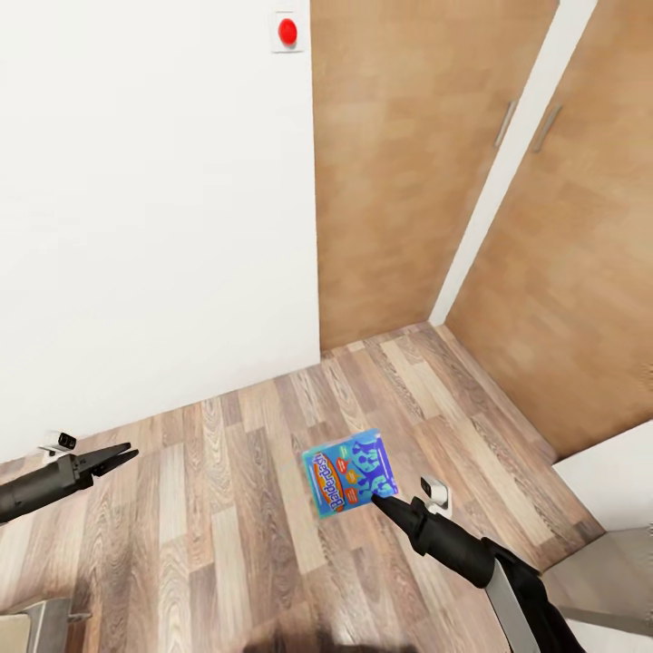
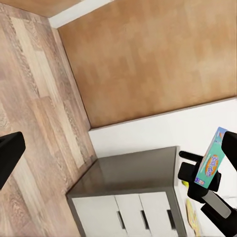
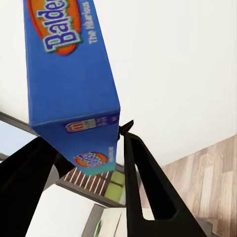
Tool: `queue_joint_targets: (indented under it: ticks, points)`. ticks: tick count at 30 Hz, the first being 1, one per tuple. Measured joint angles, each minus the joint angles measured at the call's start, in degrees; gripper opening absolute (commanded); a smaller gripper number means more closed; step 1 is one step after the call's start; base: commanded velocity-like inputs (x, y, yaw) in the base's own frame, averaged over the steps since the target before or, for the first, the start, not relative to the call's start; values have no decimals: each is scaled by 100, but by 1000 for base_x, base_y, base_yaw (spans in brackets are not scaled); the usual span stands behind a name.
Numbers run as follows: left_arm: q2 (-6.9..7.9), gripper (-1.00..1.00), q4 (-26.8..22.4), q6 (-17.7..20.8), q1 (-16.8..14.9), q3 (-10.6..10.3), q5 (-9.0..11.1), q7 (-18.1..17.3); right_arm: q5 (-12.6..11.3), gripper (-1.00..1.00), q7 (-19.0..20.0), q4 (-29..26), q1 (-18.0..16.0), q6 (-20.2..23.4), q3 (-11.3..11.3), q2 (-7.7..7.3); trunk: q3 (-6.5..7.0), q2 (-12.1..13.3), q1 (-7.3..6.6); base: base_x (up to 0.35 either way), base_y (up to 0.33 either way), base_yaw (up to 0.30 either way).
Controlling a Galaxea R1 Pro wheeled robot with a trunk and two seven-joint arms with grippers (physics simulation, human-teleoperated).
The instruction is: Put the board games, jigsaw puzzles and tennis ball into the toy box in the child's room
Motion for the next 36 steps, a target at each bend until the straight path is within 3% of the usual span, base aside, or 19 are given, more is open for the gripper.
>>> queue_joint_targets:
  ticks: [26, 36]
  points:
    - [0, 100, 1, 0, 0, -3, 0, 6, 1, -100, 3, 2, 0, 9, -12, -3, 232, 0, 0, 0, 0, -154]
    - [0, 100, -7, 0, 2, -9, 6, 7, -2, -100, 11, 3, 15, 0, -187, 0, 321, 0, 0, 0, 0, -154]
